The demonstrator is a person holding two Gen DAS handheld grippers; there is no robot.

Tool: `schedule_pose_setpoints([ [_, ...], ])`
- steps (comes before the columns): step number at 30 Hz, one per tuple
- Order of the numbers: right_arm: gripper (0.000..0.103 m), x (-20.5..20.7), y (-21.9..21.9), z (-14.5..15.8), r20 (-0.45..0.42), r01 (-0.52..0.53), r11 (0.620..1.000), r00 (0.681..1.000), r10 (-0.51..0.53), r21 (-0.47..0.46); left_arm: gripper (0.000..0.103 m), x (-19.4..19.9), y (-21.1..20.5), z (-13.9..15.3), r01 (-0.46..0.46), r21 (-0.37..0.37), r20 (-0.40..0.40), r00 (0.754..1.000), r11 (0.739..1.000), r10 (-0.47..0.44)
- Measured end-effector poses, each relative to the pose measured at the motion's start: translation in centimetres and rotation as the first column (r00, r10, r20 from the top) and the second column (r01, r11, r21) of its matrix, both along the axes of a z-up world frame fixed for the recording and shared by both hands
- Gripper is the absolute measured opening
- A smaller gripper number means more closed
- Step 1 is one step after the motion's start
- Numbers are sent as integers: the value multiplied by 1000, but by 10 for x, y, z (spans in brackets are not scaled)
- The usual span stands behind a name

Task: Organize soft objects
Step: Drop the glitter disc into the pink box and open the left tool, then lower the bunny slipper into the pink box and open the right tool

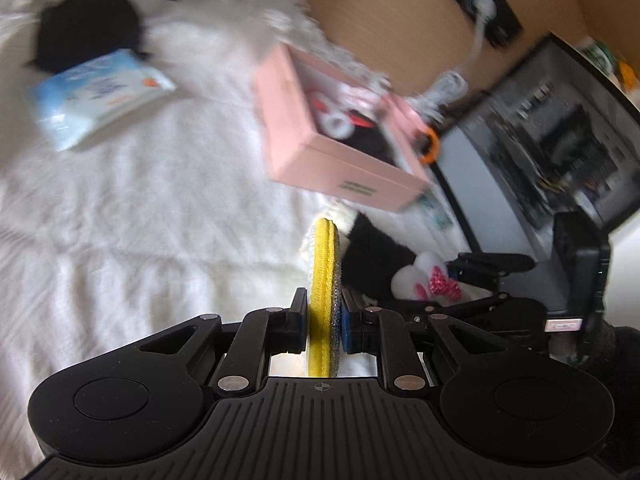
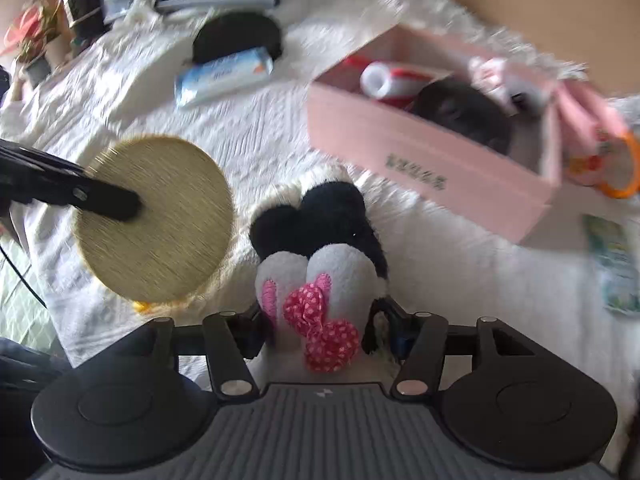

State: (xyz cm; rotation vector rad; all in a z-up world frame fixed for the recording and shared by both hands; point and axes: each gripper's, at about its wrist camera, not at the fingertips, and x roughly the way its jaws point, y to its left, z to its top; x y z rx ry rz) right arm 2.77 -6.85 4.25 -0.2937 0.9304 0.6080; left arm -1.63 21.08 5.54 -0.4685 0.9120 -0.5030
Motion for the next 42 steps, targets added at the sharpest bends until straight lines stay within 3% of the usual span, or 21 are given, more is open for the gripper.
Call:
schedule_pose_setpoints([
  [5, 56, -19, -34, 33, 71, 157, 987, 985, -160, 43, 18, 27, -28, 27, 112, -5, 73, 991, 994, -111],
  [9, 56, -32, -68, 53, 123, 299, 952, 944, -305, 67, 18, 75, -42, 62, 148, -39, 162, 977, 988, -140],
  [13, 56, -41, -85, 61, 157, 380, 921, 908, -389, 88, 18, 137, -55, 87, 119, -118, 229, 969, 986, -90],
  [16, 56, -45, -91, 59, 153, 422, 902, 889, -431, 89, 20, 186, -66, 79, 48, -200, 187, 982, 979, -10],
  [18, 56, -47, -93, 55, 156, 449, 890, 876, -455, 76, 20, 210, -75, 62, -20, -150, 132, 990, 988, 40],
  [21, 56, -47, -99, 50, 147, 480, 875, 862, -485, 68, 21, 228, -93, 35, -63, 70, 90, 994, 996, 57],
  [22, 56, -47, -101, 49, 142, 491, 869, 857, -495, 66, 21, 230, -98, 27, -58, 142, 80, 996, 988, 47],
  [24, 56, -44, -102, 47, 139, 511, 858, 846, -514, 56, 21, 229, -102, 21, -59, 211, 84, 996, 976, 42],
  [29, 56, -24, -100, 60, 169, 506, 859, 843, -511, 74, 21, 207, -72, 40, -128, 92, 167, 980, 988, 111],
  [34, 56, 24, -67, 102, 257, 410, 900, 862, -436, 149, 21, 166, -44, 63, -168, 123, 263, 956, 978, 131],
  [38, 56, 83, -37, 129, 304, 339, 913, 866, -397, 226, 21, 133, -27, 54, -189, 159, 244, 959, 969, 146],
  [42, 56, 145, -9, 102, 308, 333, 923, 872, -379, 193, 21, 100, -8, 31, -222, 133, 167, 966, 966, 199],
])
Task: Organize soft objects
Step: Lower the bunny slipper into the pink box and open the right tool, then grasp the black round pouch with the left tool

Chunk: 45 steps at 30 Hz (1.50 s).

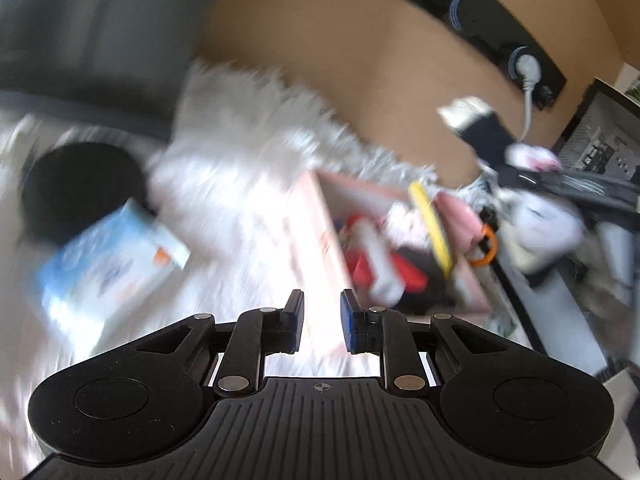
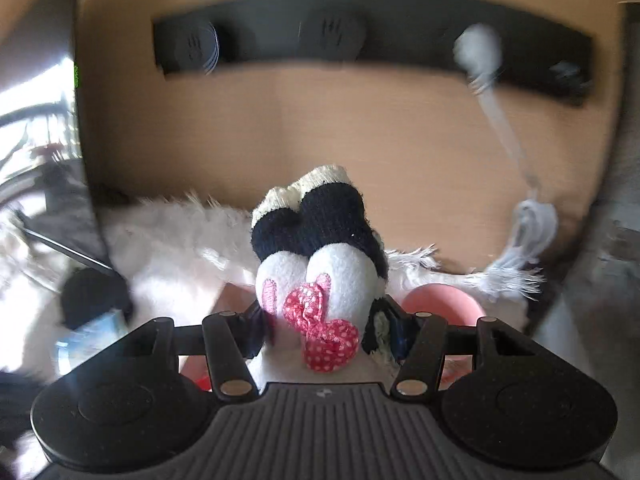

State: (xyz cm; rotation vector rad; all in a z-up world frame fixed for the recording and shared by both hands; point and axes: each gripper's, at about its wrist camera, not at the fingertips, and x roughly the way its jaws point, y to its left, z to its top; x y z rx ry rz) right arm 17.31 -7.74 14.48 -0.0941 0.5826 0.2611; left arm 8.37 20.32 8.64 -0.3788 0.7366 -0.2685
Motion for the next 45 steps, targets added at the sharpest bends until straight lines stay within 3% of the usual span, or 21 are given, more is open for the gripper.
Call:
schedule_pose_setpoints([
  [3, 57, 39, 7, -59, -157, 47, 999, 986, -48, -5, 21, -23, 19, -20, -42, -15, -59, 997, 999, 42],
  [4, 59, 43, 3, -76, -183, 50, 998, 982, -41, 46, 21, -30, 23, -26, -55, -11, -77, 996, 998, 54],
  [6, 61, 39, -6, -87, -154, 67, 986, 987, -43, 153, 21, -42, 31, -36, -75, 9, -113, 991, 997, 75],
  [9, 69, 35, -6, -86, -126, 31, 984, 992, -9, 173, 21, -56, 43, -47, -88, 38, -144, 985, 995, 93],
  [11, 78, 33, 0, -83, -123, -3, 993, 992, 18, 116, 21, -64, 47, -52, -88, 66, -146, 985, 994, 96],
  [13, 78, 28, 6, -77, -100, -19, 998, 995, 24, 56, 21, -70, 49, -54, -100, 110, -138, 984, 989, 115],
  [16, 84, 9, 12, -56, -3, -21, 1000, 1000, 21, -7, 21, -78, 56, -48, -131, 132, -133, 980, 982, 149],
  [19, 90, -22, 21, -37, 122, -54, 997, 991, 60, -46, 21, -76, 66, -36, -121, 203, -77, 987, 972, 139],
  [22, 94, -52, 45, -26, 166, -88, 994, 981, 98, -63, 22, -54, 88, -21, -96, 259, -21, 994, 961, 105],
  [26, 94, -90, 90, -31, 123, -176, 982, 976, 183, -64, 23, -1, 130, 0, -65, 351, 106, 994, 934, 29],
  [28, 94, -106, 113, -40, 93, -165, 983, 981, 172, -75, 23, 31, 156, 7, -46, 379, 146, 989, 924, -10],
  [30, 94, -118, 134, -52, 47, -133, 988, 989, 137, -72, 24, 63, 177, 8, 20, 382, 112, 991, 924, -67],
  [34, 94, -129, 169, -78, -73, -135, 990, 989, 132, -42, 24, 103, 197, -1, 124, 420, 67, 984, 899, -167],
  [37, 94, -134, 190, -94, -115, -105, 991, 989, 96, -78, 24, 121, 202, -9, 198, 395, 40, 972, 897, -233],
  [42, 94, -132, 200, -120, -216, -47, 999, 975, 43, -16, 34, 143, 196, -27, 282, 332, -34, 957, 900, -287],
  [45, 94, -131, 197, -132, -257, 5, 1000, 966, -3, 8, 35, 148, 186, -40, 319, 307, -73, 947, 897, -312],
])
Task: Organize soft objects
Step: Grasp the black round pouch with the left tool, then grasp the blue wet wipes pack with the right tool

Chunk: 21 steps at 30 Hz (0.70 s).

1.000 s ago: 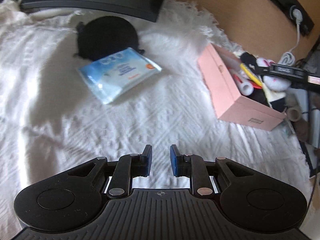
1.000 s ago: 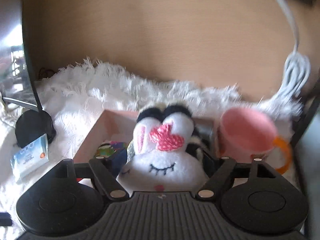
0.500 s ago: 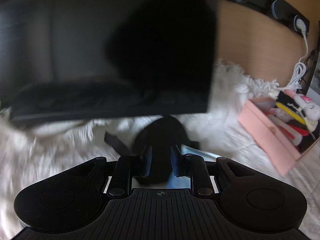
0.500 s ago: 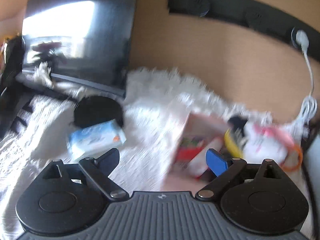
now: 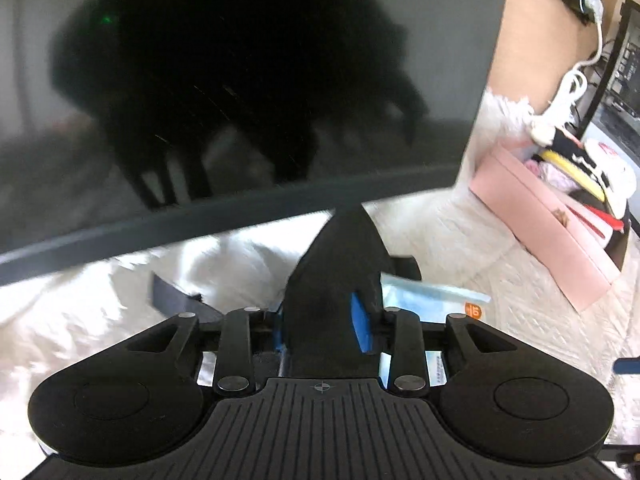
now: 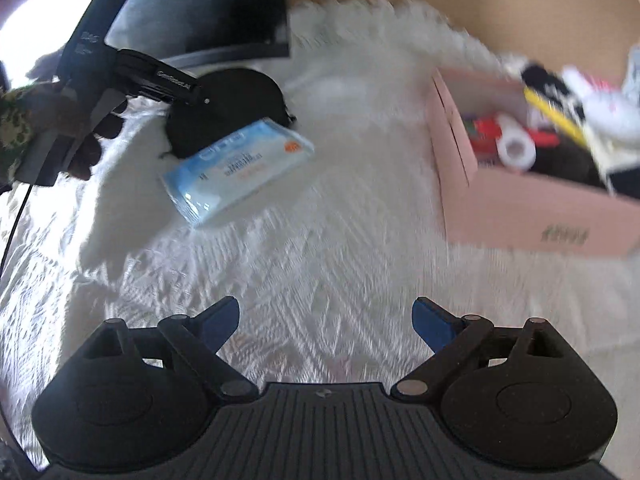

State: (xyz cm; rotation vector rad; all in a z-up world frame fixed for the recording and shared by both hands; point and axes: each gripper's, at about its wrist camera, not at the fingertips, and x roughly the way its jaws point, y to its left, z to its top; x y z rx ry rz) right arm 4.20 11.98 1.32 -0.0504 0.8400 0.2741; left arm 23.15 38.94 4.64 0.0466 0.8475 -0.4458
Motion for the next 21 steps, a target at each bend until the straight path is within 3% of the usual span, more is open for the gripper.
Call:
schedule_pose_setpoints([
  [2, 95, 3, -6, -8, -47, 39, 999, 998, -37, 37, 36, 0, -7, -8, 15, 13, -30, 999, 1000, -14],
  [8, 103, -2, -16, -11, -43, 52, 992, 998, -47, 113, 37, 4, -4, -12, -65, -40, -102, 993, 997, 61],
  [11, 103, 1, -15, -10, -53, 59, 992, 997, -53, 112, 40, 2, -11, -15, -61, -10, -98, 993, 998, 60],
  [14, 103, 5, -7, -8, -73, 38, 998, 997, -34, 51, 45, -2, -22, -22, -46, 26, -66, 997, 999, 47],
  [16, 101, 11, 2, -5, -90, -1, 1000, 996, 1, 7, 42, -4, -23, -22, -55, 22, -55, 997, 998, 56],
  [18, 100, 13, 6, 3, -39, 8, 1000, 999, -7, 21, 29, -11, -16, -18, -78, -21, -42, 996, 997, 77],
  [21, 100, 21, 11, 16, 28, 58, 997, 998, -60, 47, 23, -28, -4, -9, -82, -96, -30, 996, 992, 80],
])
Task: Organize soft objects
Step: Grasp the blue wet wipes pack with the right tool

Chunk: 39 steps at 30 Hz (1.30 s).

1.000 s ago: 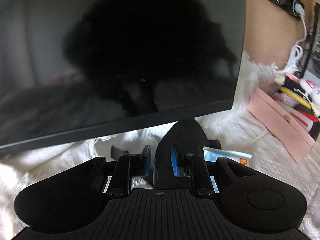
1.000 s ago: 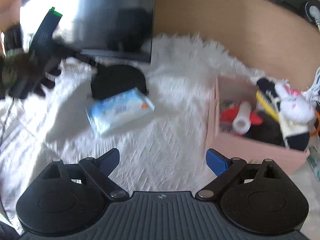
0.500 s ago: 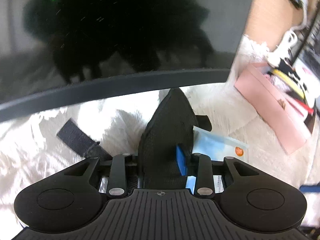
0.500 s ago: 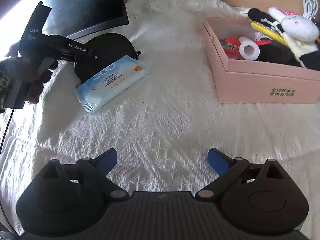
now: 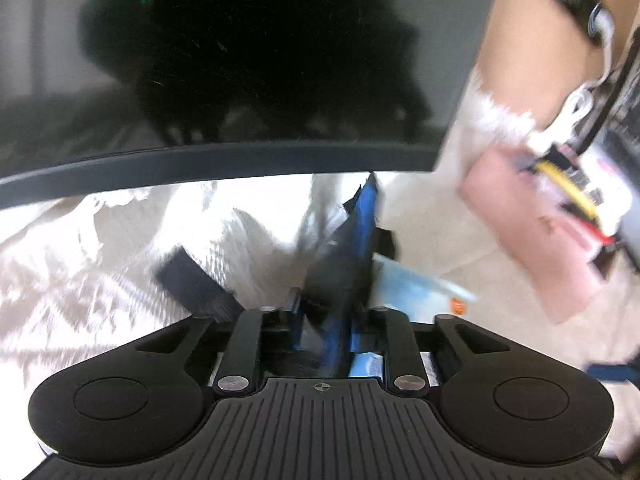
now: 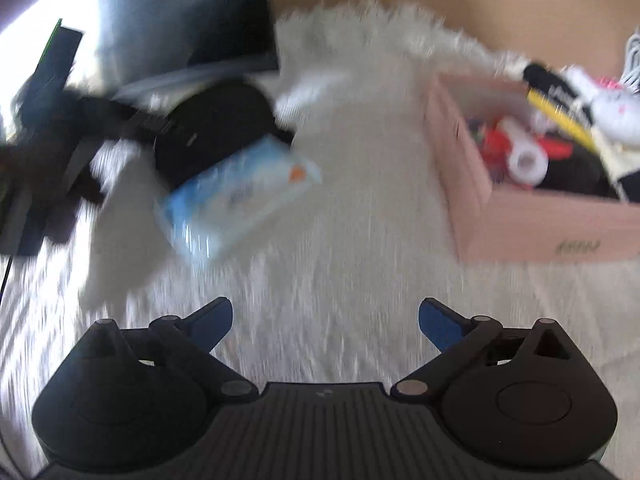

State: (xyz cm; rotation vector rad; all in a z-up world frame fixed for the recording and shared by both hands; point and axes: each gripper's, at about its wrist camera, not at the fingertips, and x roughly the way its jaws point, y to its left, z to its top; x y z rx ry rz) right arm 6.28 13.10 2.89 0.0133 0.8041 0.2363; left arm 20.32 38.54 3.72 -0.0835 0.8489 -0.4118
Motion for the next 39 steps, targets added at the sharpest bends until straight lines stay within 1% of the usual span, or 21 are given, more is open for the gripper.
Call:
schedule_pose_setpoints([
  [2, 100, 8, 4, 5, 27, 37, 999, 999, -37, 20, 23, -19, 4, 5, 19, -5, 14, 1000, 1000, -19],
  [5, 100, 24, 16, 6, 24, 57, 998, 998, -58, 40, 23, -49, 11, 6, 33, -11, 29, 999, 999, -33],
  [8, 100, 40, 30, 0, 13, 102, 993, 995, -103, 55, 23, -74, 23, 6, 12, -82, 18, 1000, 997, -11],
  [10, 100, 51, 39, -8, -17, 138, 987, 990, -137, 78, 23, -88, 30, 10, -1, -110, 18, 1000, 994, 3],
  [13, 100, 57, 53, -23, -52, 145, 985, 989, -141, 88, 23, -109, 34, 12, 4, -103, 34, 999, 995, 0],
  [14, 100, 59, 59, -28, -60, 136, 988, 990, -131, 79, 23, -114, 34, 11, 8, -95, 40, 999, 995, -4],
  [15, 100, 58, 64, -32, -47, 131, 990, 991, -129, 54, 23, -118, 34, 11, 10, -91, 43, 999, 996, -6],
  [16, 97, 56, 69, -33, -26, 122, 992, 992, -121, 34, 23, -122, 35, 11, 9, -86, 46, 999, 996, -5],
  [18, 86, 53, 74, -34, -5, 83, 996, 997, -82, 34, 23, -125, 36, 10, -1, -76, 53, 999, 997, 5],
  [21, 65, 49, 73, -26, 13, 52, 999, 999, -52, 4, 23, -123, 38, 5, -7, -93, 33, 999, 996, 10],
  [22, 52, 48, 70, -23, 11, 44, 999, 999, -44, 11, 23, -122, 37, 4, -4, -91, 27, 1000, 996, 6],
  [23, 42, 49, 66, -20, -3, 39, 999, 999, -39, 29, 23, -121, 36, 3, 1, -92, 22, 1000, 996, 1],
  [26, 28, 47, 48, -12, -52, 49, 996, 998, -45, 81, 23, -116, 33, 2, 13, -113, 17, 1000, 994, -11],
  [27, 27, 45, 42, -12, -68, 53, 993, 997, -47, 101, 24, -113, 31, 2, 16, -119, 14, 1000, 993, -15],
  [29, 19, 40, 35, -11, -87, 59, 991, 995, -49, 119, 24, -108, 25, 1, 26, -127, 12, 1000, 992, -24],
  [31, 14, 34, 31, -12, -83, 53, 993, 996, -44, 106, 24, -102, 18, 0, 39, -133, 7, 999, 990, -39],
  [34, 14, 24, 28, -11, -59, 51, 996, 997, -47, 77, 24, -93, 5, -3, 60, -142, -4, 998, 988, -61],
  [37, 14, 19, 23, -10, -37, 78, 996, 996, -76, 45, 24, -83, -4, -6, 65, -168, -23, 997, 984, -70],
  [39, 26, 13, 19, -9, -13, 105, 994, 994, -104, 28, 24, -79, -7, -7, 48, -184, -25, 998, 982, -53],
])
